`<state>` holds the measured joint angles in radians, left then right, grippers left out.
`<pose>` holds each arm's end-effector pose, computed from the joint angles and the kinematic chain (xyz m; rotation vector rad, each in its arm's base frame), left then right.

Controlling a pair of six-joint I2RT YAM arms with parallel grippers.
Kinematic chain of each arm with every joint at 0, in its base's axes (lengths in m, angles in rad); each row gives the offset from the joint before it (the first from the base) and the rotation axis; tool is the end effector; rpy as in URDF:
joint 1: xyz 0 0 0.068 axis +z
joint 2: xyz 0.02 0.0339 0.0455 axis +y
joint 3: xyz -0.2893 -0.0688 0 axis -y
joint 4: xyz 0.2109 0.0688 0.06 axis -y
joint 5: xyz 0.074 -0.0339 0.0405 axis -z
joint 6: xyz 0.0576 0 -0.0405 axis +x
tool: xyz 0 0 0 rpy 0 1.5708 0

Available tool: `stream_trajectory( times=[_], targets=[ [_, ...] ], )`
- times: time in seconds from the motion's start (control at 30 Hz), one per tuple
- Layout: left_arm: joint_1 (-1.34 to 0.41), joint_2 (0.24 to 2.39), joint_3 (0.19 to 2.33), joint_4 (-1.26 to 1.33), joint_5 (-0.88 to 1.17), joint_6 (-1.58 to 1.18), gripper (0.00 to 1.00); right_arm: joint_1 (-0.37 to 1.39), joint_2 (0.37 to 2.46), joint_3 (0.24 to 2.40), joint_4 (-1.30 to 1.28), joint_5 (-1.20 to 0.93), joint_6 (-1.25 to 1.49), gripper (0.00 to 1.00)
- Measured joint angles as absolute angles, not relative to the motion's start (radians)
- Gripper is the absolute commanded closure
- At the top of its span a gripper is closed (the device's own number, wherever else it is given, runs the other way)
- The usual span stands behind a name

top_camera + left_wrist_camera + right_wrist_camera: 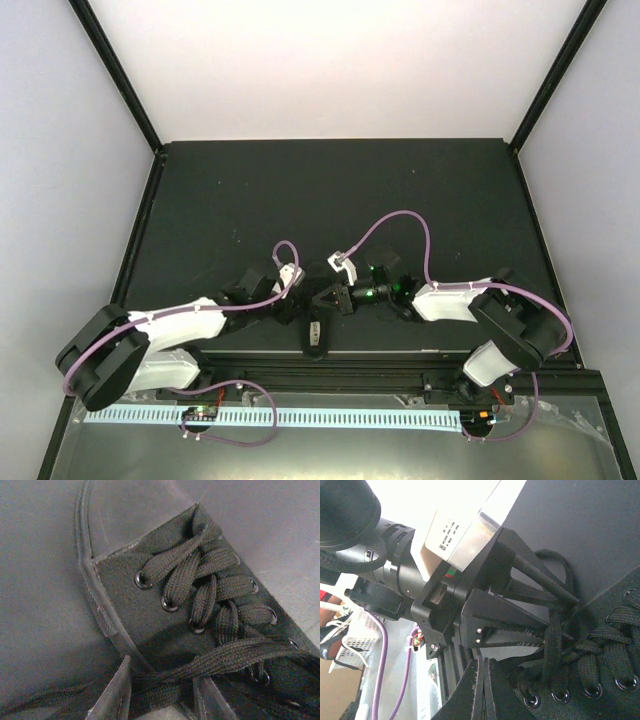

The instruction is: Tie the shoes

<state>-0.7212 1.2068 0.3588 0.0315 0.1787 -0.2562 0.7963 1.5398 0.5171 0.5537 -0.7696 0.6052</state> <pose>0.1367 -0.1338 0.1701 0.6562 2.3898 -0.6565 0.1637 0.2246 0.2018 -0.7721 2.1869 1.5882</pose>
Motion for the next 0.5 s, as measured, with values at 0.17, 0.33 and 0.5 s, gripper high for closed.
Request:
stream_trajectory(
  times=[0.17, 0.33, 0.5],
  targets=[
    [-0.721, 1.215, 0.361, 0.068, 0.151, -0.245, 0.78, 0.796, 1.540, 0.517, 0.554, -0.770, 0.605, 0.98],
    [-0.721, 1.182, 0.361, 0.068, 0.105, -0.243, 0.88, 0.796, 1.546, 0.517, 0.554, -0.773, 0.605, 0.98],
    [-0.721, 1.072, 0.361, 0.059, 0.072, -0.242, 0.98, 0.796, 1.552, 0.517, 0.556, -0.778, 0.606, 0.99]
  ],
)
